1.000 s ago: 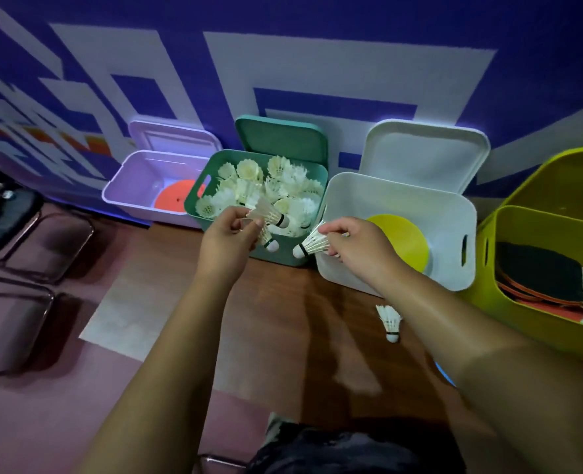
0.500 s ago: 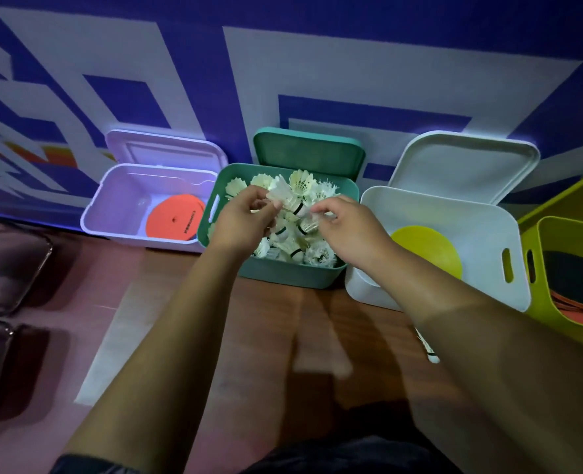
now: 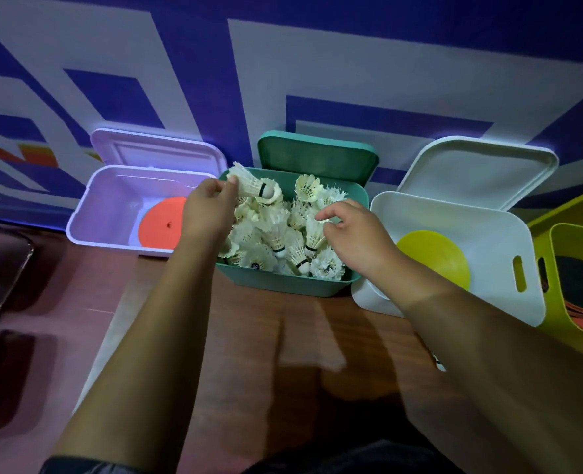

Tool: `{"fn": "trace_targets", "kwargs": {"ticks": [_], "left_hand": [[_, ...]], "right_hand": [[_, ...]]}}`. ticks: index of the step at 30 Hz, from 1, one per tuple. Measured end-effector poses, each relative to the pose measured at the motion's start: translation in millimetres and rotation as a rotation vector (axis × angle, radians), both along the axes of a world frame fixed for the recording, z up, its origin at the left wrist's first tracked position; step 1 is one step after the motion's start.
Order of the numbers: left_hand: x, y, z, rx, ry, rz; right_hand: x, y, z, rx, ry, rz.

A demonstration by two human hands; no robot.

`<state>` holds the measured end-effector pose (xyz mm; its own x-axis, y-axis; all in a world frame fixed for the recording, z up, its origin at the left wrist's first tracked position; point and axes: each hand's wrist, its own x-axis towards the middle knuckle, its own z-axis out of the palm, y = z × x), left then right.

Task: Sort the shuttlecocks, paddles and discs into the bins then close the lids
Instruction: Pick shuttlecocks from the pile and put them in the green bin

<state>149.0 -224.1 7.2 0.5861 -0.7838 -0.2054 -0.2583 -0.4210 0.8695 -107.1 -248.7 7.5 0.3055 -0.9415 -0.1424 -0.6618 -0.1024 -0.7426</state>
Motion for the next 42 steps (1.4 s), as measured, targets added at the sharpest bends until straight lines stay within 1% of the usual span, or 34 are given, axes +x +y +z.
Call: {"fn": "trace_targets", "kwargs": {"ticks": [3,7,9,12,14,17,19,21,24,26,30,35,38,42], "left_hand": [[3,4,-9,0.102,-0.098,-0.013],[-1,14,-25,0.179,-0.085,-0.075],[0,18,-32,0.209,-0.137,-0.091],[7,24,-35,0.214,-0.227,-0.062],[10,26,-35,0.204,-0.241,-0.071],[5,29,-28,0.181,-0.150,-0.079],[-1,32,-26,0.156,-0.093,-0.041],[-9,36,-26,0.121,0.021,0.027],[-20,41,-26,0.074,0.249,0.128],[-24,44,-28,0.058,0.314,0.145],[-33,52,-22,0.083,0.234,0.106],[-68,72,-6,0.069,0.118,0.083],[-110,85,-1,0.049,0.096,-0.007],[-183,112,1,0.083,0.064,-0.144]], "right_hand": [[8,0,0,0.002,0.003,0.020],[14,4,-1,0.015,-0.005,0.032],[13,6,-1,0.020,0.000,0.035],[11,9,0,0.024,-0.005,0.036],[9,11,0,0.028,-0.019,0.029],[4,17,1,0.034,-0.034,0.022],[0,22,2,0.029,-0.036,0.026],[-6,27,5,0.030,-0.048,0.025],[-18,34,6,0.033,-0.049,0.022],[-27,40,6,0.031,-0.059,0.010],[-48,50,7,0.032,-0.085,-0.025],[-79,65,8,0.009,-0.083,-0.057],[-106,77,6,0.033,-0.124,-0.093],[-156,97,1,0.095,-0.194,-0.147]]}}
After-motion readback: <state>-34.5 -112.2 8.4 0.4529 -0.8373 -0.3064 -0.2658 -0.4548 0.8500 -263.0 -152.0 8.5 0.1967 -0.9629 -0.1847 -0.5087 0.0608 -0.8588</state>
